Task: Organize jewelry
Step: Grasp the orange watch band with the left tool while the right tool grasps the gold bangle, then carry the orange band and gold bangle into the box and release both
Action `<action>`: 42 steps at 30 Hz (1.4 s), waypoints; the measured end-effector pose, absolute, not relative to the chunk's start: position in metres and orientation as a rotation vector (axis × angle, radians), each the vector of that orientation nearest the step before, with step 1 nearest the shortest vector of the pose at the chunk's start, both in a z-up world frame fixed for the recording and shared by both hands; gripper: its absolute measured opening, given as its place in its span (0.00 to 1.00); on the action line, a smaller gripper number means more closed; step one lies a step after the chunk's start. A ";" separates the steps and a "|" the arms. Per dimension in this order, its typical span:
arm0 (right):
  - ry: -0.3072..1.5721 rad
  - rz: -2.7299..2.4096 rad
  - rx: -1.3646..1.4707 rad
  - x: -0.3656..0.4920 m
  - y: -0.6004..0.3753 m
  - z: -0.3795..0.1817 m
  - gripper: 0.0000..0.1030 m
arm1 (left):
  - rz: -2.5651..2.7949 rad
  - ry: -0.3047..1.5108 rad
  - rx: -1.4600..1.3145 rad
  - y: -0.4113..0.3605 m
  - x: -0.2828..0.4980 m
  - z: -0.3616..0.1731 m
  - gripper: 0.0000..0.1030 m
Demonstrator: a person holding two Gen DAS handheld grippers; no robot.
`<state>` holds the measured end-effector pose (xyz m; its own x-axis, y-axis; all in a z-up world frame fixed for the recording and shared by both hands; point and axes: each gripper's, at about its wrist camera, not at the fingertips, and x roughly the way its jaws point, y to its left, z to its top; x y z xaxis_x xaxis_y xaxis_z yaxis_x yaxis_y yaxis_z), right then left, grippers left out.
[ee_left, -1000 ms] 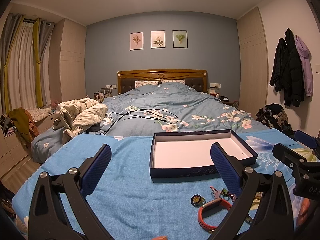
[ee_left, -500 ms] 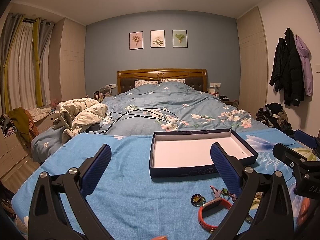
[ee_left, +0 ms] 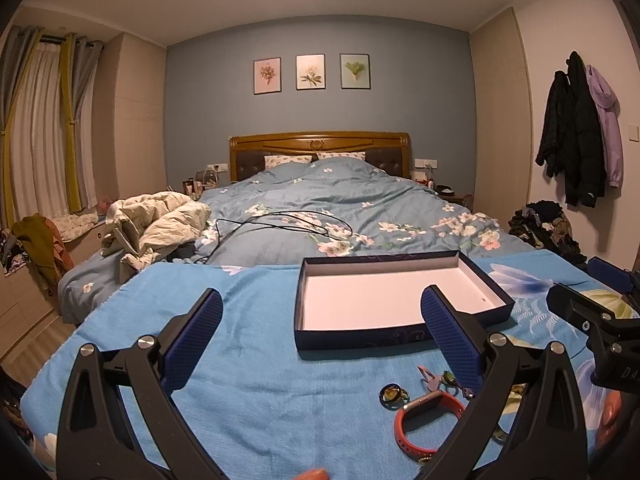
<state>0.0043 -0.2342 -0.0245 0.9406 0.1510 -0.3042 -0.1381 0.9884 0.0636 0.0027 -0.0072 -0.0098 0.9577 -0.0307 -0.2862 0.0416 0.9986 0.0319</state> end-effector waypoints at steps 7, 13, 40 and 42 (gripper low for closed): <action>0.383 0.143 0.022 0.006 -0.240 -0.036 0.94 | -0.085 0.364 0.067 -0.012 0.011 -0.028 0.95; 0.502 0.159 -0.019 0.011 -0.242 -0.056 0.94 | -0.192 0.494 0.142 -0.026 0.023 -0.058 0.95; 0.842 0.362 0.054 0.023 -0.249 -0.107 0.06 | -0.402 0.871 0.091 -0.050 0.055 -0.109 0.12; 0.834 0.363 0.061 0.024 -0.251 -0.104 0.06 | -0.411 0.871 0.075 -0.048 0.055 -0.107 0.12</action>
<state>0.0236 -0.2510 -0.1037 0.6139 0.3386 -0.7131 -0.2915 0.9367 0.1938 0.0547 -0.0480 -0.1070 0.5715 -0.3198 -0.7557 0.3805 0.9192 -0.1012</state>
